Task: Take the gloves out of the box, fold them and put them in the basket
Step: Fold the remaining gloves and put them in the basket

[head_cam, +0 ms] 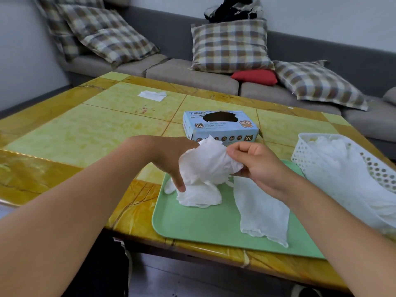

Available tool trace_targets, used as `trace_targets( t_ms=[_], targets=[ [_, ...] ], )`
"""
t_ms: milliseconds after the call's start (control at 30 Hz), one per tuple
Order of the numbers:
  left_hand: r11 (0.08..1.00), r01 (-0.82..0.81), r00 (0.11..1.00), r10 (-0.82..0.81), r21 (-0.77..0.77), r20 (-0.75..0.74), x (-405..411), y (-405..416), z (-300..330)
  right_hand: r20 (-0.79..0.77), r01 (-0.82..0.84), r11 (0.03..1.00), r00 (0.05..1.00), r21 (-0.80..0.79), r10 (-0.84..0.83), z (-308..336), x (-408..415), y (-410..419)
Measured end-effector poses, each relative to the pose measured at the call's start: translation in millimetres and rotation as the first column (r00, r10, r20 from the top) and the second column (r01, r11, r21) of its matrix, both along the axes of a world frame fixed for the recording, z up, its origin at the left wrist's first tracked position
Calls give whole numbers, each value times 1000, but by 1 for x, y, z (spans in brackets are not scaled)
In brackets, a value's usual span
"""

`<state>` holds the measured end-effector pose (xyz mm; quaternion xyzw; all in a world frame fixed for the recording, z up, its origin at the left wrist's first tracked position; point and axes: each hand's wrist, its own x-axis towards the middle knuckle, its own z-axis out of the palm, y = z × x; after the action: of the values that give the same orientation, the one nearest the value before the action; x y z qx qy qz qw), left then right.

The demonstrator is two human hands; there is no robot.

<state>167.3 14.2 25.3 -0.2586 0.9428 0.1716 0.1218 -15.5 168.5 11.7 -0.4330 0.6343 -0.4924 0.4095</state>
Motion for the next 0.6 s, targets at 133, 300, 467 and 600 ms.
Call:
trace_targets(
  t_ms=[133,300,467,600],
  targets=[
    [999,-24,998,21,-47,-66,-8,3,-14,331,-39,998,943,44,22,19,-9,11],
    [984,-3,997,-11,-180,-77,-25,-12,-39,413,-100,995,907,21,82,50,-26,46],
    [986,9,1000,-5,-165,22,-32,-14,-35,473,149,988,874,-37,-115,76,-68,81],
    [993,-21,985,40,114,-168,-22,12,3,539,259,964,821,-57,-189,69,-82,87]
  ],
)
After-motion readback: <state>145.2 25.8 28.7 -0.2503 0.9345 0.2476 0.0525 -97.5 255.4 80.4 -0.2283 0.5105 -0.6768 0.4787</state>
